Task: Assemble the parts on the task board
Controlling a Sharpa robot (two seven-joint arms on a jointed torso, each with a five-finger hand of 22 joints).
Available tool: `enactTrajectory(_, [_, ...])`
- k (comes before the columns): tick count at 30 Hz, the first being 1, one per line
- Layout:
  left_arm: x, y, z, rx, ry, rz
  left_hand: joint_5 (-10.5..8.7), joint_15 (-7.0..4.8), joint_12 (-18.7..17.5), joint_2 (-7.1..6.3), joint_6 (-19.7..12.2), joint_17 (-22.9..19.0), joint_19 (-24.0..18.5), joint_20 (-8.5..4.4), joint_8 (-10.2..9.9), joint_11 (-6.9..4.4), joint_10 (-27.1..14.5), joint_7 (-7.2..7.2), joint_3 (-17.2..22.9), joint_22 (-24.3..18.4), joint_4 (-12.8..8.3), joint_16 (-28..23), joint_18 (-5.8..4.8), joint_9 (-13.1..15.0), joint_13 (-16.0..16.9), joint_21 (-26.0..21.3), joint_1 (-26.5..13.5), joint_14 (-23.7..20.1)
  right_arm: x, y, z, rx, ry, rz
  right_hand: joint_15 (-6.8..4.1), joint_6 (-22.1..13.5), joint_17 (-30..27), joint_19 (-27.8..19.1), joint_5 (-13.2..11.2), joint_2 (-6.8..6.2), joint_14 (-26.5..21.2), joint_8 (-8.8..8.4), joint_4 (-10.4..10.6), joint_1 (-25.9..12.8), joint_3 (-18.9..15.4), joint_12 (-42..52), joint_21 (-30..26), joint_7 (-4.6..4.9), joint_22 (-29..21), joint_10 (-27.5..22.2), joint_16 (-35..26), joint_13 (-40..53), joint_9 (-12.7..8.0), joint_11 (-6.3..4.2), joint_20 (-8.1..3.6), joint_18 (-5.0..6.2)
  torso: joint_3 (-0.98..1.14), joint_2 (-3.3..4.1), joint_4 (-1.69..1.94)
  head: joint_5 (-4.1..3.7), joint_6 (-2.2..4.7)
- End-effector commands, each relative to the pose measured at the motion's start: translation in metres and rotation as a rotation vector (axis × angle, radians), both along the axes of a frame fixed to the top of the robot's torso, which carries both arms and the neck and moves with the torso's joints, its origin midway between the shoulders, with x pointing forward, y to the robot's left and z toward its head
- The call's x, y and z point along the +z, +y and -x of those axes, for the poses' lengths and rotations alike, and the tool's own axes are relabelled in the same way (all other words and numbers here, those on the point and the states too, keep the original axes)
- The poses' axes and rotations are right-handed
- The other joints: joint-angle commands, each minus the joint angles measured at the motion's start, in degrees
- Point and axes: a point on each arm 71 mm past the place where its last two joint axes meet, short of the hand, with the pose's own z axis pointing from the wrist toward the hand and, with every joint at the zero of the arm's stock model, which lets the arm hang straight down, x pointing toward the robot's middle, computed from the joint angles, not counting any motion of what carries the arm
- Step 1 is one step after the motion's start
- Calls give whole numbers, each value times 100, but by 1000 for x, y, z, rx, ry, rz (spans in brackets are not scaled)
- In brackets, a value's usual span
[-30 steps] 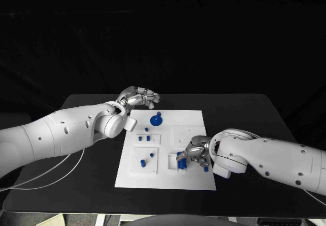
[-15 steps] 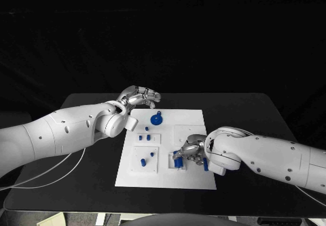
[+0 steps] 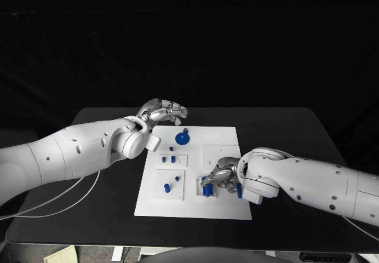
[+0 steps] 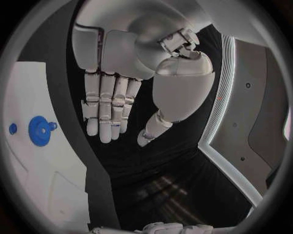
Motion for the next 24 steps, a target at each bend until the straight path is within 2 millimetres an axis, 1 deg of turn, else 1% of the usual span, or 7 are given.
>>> enactTrajectory(1, [1,-3,1,-15,1,12,-5,16,4,18,-50,6,-6,1,10,0,-30,-8,0,7,20,-31,119,-7,-8,-27,-34,30,-1,2,1,24,6,4,-25,115,11,-25,-10,-27,-6,-41,-12,-66,-31,-37,40,55,99,17,-22,6,-3,-13,22,664,1,4,1,6,-9])
enactTrajectory(9, [1,-3,1,-17,1,13,-5,17,3,17,-52,8,-5,1,10,1,-32,-7,0,10,20,-35,119,-8,-9,-29,-35,30,-2,2,1,20,1,1,-26,119,19,-29,-26,-72,-5,-55,-10,-132,-91,-48,41,55,94,16,-33,14,-1,-13,19,664,-2,1,-1,19,-28])
enactTrajectory(14, [1,-3,1,-17,2,10,-5,17,3,18,-52,9,-5,2,10,1,-33,-7,0,11,21,-37,119,-8,-9,-30,-36,30,-2,3,1,21,1,2,-29,112,25,-33,-47,-153,-7,-70,29,-195,-138,-61,36,55,86,10,-46,21,3,-14,9,664,0,1,-1,36,-29])
enactTrajectory(19, [1,-3,1,-16,-2,5,-5,17,4,14,-54,10,-5,2,10,1,-33,-7,-1,12,20,-38,119,-8,-10,-31,-36,31,-3,3,1,23,1,6,-30,91,28,-37,-52,-249,-12,-86,113,-275,-172,-73,25,58,77,-5,-61,29,9,-12,-4,664,-1,1,1,41,-30])
enactTrajectory(24, [1,-3,1,-18,-2,6,-4,17,4,12,-54,11,-4,2,10,1,-32,-7,-2,14,20,-39,119,-8,-10,-31,-37,32,-3,3,0,28,-6,11,-25,56,33,-48,-51,-364,-21,-105,163,-384,-310,-86,14,66,71,-34,-79,43,20,-5,-21,664,-2,3,-1,51,-35])
